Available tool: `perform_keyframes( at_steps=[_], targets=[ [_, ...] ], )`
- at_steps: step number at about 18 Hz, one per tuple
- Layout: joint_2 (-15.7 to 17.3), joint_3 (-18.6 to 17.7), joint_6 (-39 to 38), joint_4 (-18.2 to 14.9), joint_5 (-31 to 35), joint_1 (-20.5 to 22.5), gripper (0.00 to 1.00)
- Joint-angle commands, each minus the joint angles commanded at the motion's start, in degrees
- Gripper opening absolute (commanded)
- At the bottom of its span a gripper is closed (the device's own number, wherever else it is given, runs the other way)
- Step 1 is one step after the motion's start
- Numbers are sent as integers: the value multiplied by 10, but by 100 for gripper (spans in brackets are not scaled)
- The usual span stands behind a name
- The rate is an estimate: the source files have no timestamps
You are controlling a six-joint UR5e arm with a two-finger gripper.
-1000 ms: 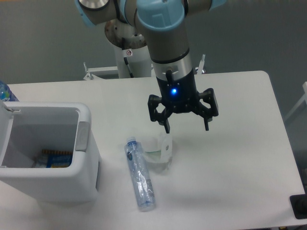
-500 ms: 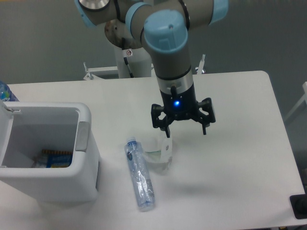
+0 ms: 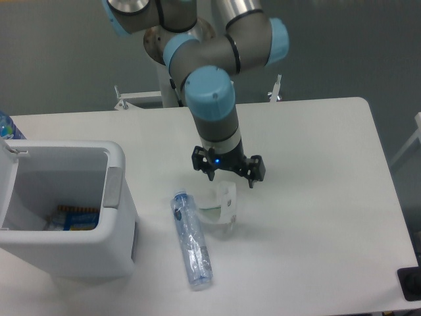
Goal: Place the trash in the trash can
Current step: 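Move the open gripper over the clear plastic bag and lower it, then close the gripper on the clear plastic bag and lift it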
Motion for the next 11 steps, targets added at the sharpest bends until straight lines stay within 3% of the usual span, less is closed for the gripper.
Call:
perform_keyframes(
  at_steps=[4, 5, 11],
  targets=[
    [-19, 6, 2, 8, 4, -5, 100],
    [-22, 8, 1, 9, 4, -5, 96],
    [-17, 12, -4, 8, 2, -5, 1]
  ],
)
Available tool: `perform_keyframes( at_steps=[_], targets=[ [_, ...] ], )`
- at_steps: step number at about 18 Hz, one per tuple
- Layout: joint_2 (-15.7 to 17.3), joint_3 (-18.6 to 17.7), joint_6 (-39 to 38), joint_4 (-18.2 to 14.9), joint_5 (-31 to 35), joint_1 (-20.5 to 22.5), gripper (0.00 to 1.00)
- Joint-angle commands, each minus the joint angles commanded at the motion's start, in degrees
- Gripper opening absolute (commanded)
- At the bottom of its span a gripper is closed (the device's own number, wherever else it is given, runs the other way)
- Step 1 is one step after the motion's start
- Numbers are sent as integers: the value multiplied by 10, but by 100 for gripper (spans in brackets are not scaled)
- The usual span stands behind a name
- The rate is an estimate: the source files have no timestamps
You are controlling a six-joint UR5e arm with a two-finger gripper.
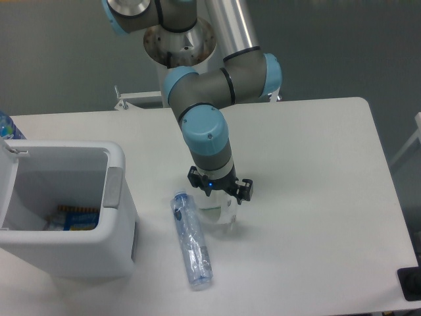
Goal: Place the trash in the trash can
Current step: 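Close the gripper on the clear plastic bag and lift it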
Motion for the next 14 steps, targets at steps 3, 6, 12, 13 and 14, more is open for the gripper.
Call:
perform_keyframes(
  at_steps=[3, 6, 12, 13, 14],
  targets=[
    [4, 12, -4, 1, -1, -1, 0],
    [24, 17, 1, 2, -3, 0, 0],
    [47, 54, -4, 1, -32, 7, 0],
    [52, 61, -7, 1, -37, 11, 0],
    [57, 70, -19, 1, -47, 19, 0]
  ],
)
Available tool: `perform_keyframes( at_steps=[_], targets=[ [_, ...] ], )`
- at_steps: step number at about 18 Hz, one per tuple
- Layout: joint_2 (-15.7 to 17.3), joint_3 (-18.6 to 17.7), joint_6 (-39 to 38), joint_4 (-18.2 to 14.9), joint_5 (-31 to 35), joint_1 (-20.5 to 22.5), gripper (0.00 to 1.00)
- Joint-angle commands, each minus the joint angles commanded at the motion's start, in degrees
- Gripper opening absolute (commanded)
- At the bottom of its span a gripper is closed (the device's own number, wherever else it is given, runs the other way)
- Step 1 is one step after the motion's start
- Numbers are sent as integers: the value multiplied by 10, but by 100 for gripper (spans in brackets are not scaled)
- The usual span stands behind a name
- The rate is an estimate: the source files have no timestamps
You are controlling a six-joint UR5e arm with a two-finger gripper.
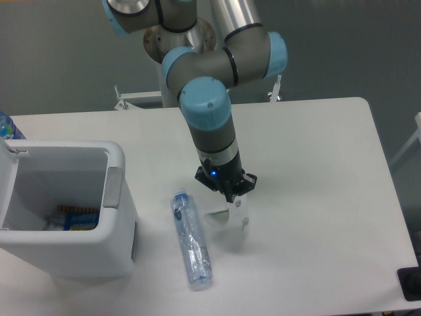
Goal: Place the trash in the trash can
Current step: 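Close the gripper on the clear plastic bag and lift it, then carry the bag over the white bin and lower it inside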
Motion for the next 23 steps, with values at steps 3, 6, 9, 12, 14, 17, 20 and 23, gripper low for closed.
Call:
perform_keyframes(
  at_steps=[3, 6, 9, 12, 14, 17, 20, 23],
  targets=[
    [9, 39, -52, 0, -64, 19, 0],
    [10, 71, -110, 0, -115, 30, 0],
    [11, 101, -194, 1, -164, 32, 0],
    [20, 124, -263, 1, -204, 28, 0],
    [39, 123, -295, 1, -242, 25, 0],
    [65, 116, -316, 0, -315, 20, 0],
    [81, 100, -320, 0, -394, 15, 0],
    [96, 95, -344, 0, -437, 13, 0]
  ],
)
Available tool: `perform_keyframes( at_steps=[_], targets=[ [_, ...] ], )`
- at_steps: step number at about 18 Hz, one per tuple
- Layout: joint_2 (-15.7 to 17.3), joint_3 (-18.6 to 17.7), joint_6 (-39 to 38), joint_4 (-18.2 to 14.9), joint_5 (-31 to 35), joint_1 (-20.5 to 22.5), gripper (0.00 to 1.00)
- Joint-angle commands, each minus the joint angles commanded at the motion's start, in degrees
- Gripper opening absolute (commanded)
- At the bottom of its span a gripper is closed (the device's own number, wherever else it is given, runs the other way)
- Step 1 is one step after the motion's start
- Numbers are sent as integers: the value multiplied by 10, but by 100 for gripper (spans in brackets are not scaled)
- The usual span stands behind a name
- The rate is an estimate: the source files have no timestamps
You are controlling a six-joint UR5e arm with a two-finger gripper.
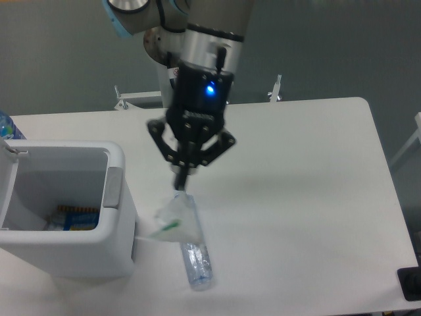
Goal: Place the trash in the trash can
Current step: 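Carry the bag over the white bin and lower it inside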
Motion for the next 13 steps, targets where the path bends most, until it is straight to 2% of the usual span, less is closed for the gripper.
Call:
perform_keyframes(
  at_steps=[3, 12, 13],
  targets=[
    [8, -6, -2, 0, -19, -19, 0],
    [12, -52, 6, 4, -19, -78, 0],
    [11, -54, 10, 5, -19, -81, 12]
  ],
)
